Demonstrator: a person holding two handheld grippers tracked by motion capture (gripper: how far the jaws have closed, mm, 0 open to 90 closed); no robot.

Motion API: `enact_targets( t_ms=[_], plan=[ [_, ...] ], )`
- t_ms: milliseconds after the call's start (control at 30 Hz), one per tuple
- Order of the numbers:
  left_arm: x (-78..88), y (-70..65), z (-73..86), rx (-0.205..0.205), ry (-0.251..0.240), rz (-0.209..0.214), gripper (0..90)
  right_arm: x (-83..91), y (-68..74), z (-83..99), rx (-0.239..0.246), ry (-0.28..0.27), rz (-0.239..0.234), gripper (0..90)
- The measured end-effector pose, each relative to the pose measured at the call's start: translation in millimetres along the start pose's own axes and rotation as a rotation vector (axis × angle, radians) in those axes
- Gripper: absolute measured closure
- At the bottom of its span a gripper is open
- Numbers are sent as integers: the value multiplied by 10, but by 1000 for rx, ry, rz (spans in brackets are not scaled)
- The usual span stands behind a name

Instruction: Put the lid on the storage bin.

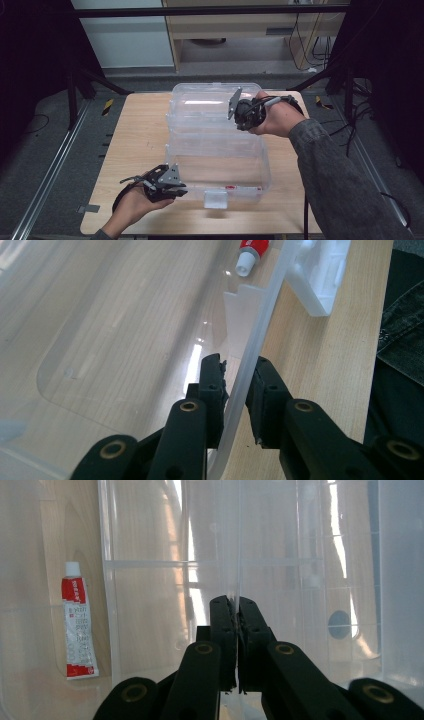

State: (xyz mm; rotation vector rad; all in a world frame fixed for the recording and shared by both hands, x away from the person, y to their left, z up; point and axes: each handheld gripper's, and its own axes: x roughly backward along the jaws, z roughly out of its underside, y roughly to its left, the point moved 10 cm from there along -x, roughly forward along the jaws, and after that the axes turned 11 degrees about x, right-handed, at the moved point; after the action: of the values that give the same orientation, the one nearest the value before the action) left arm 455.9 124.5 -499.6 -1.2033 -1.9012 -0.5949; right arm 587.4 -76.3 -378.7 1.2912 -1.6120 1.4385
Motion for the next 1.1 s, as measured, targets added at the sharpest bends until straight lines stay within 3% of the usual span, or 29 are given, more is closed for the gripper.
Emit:
enact_targets(
  t_ms=[400, 1100],
  plan=[
    [-53, 55, -71, 18, -15, -15, 771, -8, -75, 11, -17, 4, 17, 878],
    [-70, 68, -78, 20, -11, -20, 753, 163, 389, -47, 29, -56, 56, 881]
  ],
)
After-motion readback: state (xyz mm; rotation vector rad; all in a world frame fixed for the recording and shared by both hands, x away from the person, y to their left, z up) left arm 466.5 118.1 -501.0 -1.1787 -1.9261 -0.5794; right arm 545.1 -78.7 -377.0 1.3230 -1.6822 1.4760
